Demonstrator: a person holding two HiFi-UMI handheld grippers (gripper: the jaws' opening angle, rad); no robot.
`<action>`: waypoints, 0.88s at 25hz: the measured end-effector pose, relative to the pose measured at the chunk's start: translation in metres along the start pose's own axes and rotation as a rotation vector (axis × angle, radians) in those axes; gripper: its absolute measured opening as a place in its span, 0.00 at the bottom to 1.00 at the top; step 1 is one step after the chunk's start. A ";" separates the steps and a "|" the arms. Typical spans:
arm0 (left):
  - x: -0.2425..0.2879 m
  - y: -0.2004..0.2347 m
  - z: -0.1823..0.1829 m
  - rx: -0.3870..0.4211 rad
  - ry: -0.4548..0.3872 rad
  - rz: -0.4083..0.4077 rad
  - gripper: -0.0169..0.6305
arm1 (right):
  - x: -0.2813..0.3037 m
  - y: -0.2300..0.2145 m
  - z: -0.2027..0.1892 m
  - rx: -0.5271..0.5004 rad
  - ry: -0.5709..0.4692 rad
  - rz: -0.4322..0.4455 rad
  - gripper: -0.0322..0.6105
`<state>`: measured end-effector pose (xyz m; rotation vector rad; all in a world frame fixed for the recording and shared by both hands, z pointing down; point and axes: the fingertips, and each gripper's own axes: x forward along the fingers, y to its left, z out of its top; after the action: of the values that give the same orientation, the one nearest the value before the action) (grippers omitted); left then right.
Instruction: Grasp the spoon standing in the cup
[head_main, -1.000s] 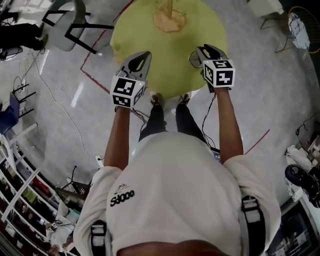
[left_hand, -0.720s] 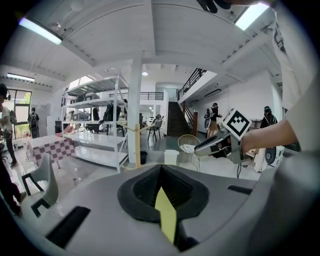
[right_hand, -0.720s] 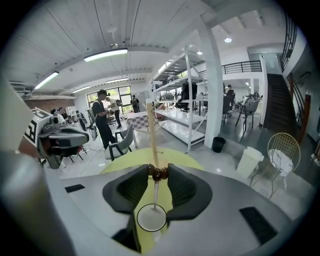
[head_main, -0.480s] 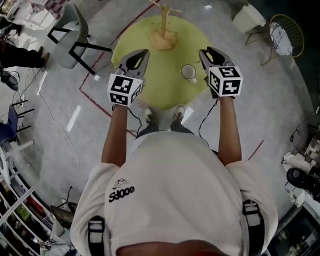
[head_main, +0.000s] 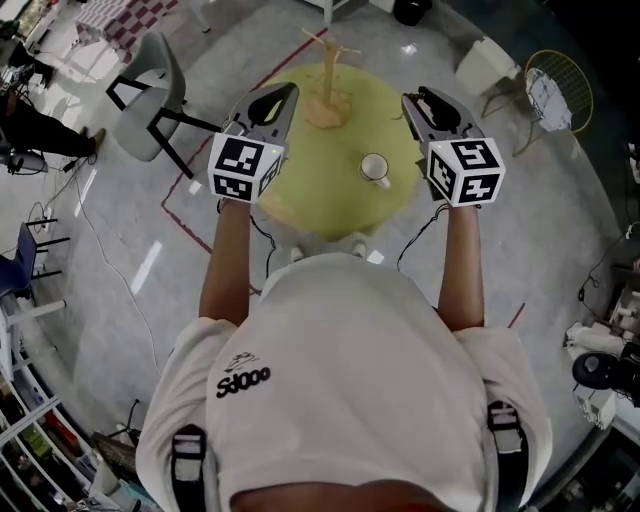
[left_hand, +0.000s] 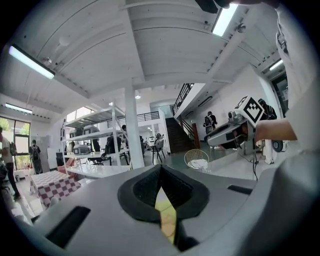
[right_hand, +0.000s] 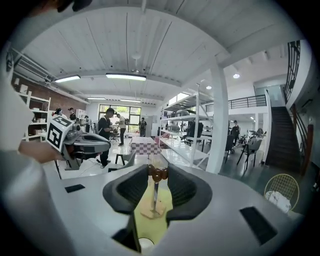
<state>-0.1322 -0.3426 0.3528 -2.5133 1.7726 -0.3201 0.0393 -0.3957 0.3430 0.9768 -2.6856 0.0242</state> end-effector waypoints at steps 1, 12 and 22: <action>0.000 -0.001 0.005 0.016 0.001 -0.003 0.06 | -0.004 0.001 0.008 -0.011 -0.017 -0.002 0.27; -0.014 -0.009 0.053 0.078 -0.096 -0.031 0.06 | -0.032 0.015 0.058 -0.078 -0.113 0.002 0.27; -0.025 -0.008 0.049 0.080 -0.079 -0.027 0.06 | -0.033 0.018 0.050 -0.068 -0.099 -0.003 0.27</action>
<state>-0.1234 -0.3204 0.3021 -2.4610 1.6653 -0.2821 0.0392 -0.3662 0.2877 0.9862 -2.7539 -0.1188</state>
